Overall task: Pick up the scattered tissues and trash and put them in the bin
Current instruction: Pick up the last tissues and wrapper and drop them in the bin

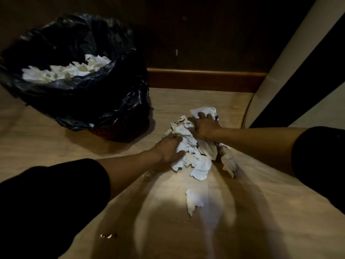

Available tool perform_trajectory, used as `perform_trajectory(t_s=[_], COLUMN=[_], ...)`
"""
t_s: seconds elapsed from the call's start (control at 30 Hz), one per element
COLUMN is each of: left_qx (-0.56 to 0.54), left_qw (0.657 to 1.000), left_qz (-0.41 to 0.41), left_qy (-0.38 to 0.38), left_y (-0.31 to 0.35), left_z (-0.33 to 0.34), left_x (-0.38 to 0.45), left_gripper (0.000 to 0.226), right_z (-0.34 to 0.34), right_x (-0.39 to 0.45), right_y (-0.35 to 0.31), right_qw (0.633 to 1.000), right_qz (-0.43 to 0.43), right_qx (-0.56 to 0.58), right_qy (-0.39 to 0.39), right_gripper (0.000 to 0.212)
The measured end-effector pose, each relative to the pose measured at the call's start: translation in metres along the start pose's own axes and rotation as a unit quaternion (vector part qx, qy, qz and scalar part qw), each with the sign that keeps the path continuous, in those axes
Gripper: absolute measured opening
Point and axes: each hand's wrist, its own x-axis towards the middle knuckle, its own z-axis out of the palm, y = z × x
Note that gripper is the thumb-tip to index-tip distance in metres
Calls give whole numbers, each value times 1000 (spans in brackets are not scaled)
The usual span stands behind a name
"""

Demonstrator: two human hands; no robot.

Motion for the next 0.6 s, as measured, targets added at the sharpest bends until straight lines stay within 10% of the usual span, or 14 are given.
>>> perform_trajectory(t_s=[0.43,0.6], left_qx=[63,98], left_qw=[991,994], left_qz=[12,-28], left_qy=[-113,-48], left_y=[7,-5], left_z=[-3,-18], left_x=[-109,-127], left_gripper=[39,28], right_z=[-25,-45], right_x=[-105,-109], right_y=[-52,-23], right_qw=[968,992], right_qz=[24,18], right_qx=[152,7], right_qy=[-200,-123], right_gripper=[72,58])
